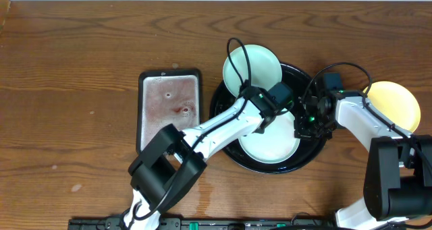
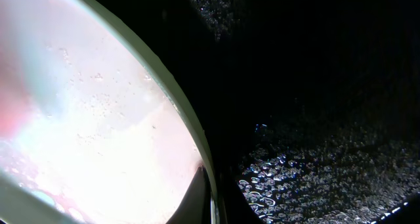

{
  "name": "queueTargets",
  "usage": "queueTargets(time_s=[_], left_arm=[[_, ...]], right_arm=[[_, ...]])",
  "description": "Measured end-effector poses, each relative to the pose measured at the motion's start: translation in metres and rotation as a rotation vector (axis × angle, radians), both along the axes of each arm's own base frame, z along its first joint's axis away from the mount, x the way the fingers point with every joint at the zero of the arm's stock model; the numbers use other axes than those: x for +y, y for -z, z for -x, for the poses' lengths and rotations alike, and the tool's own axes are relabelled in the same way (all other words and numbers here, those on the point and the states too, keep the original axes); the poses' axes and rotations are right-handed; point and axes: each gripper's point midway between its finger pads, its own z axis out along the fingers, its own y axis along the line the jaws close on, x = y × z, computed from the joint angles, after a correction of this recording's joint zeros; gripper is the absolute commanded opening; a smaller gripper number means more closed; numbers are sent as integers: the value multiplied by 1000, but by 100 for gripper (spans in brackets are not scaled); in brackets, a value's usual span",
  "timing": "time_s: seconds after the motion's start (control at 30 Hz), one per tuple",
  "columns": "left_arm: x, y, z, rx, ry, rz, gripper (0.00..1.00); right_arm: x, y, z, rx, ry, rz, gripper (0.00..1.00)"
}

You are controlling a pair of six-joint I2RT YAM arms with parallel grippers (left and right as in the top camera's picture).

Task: Clean dirty plates on tray and stack at the side
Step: 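Scrub the front pale green plate with the sponge in the left gripper, then return the sponge to the soapy tray with the left gripper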

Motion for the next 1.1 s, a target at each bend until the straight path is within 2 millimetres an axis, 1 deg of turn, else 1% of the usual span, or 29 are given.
queueTargets(time_s=[0.1, 0.2, 0.3, 0.37, 0.47, 0.5, 0.53, 0.57, 0.6, 0.63, 0.7, 0.77, 0.8, 0.83, 0.87, 0.93, 1.0, 1.07, 1.1], left_arm=[[2, -15, 1, -5, -6, 25, 8], [12, -42, 5, -14, -16, 49, 7], [35, -73, 9, -22, -49, 63, 8], [57, -90, 9, -18, -96, 62, 8], [99, -104, -4, -27, -207, 60, 8], [104, -105, -7, -30, -224, 61, 8], [121, -106, -16, -36, -276, 59, 8], [131, -104, -22, -40, -304, 59, 8], [142, -98, -28, -45, -329, 62, 8], [150, -90, -32, -42, -345, 65, 11], [166, -66, -35, -26, -363, 70, 15], [179, -44, -31, 9, -379, 75, 17], [186, -34, -26, 34, -388, 79, 21], [192, -26, -21, 62, -398, 81, 23], [196, -21, -17, 91, -407, 87, 26], [203, -17, -14, 124, -423, 119, 35], [207, -18, -16, 136, -427, 161, 45], [207, -24, -16, 136, -422, 199, 50], [205, -29, -16, 125, -418, 218, 51]], right_arm=[[0, 0, 0, -1, 0, 0, 1], [0, 0, 0, 0, 0, 0, 1], [0, 0, 0, -1, 0, 1, 1], [0, 0, 0, -2, 0, 1, 1], [0, 0, -1, -3, 0, 1, 1], [0, 0, -1, -3, 0, 1, 1], [0, 0, -1, -4, 0, 1, 1], [0, 0, -1, -4, 0, 1, 1], [0, 0, -1, -4, 0, 1, 1], [0, 0, -1, -4, 0, 1, 1], [0, 0, -1, -4, 0, 2, 1], [0, 0, -1, -4, 0, 2, 1], [0, 0, -1, -5, 0, 2, 1], [0, 0, -1, -5, 0, 2, 1], [0, 0, -1, -5, 0, 2, 1], [0, 0, -2, -7, 0, 1, 1], [0, 0, -6, -24, -1, 1, 1], [0, 0, -11, -50, -8, 4, 1], [-1, 0, -14, -64, -12, 6, 1]])
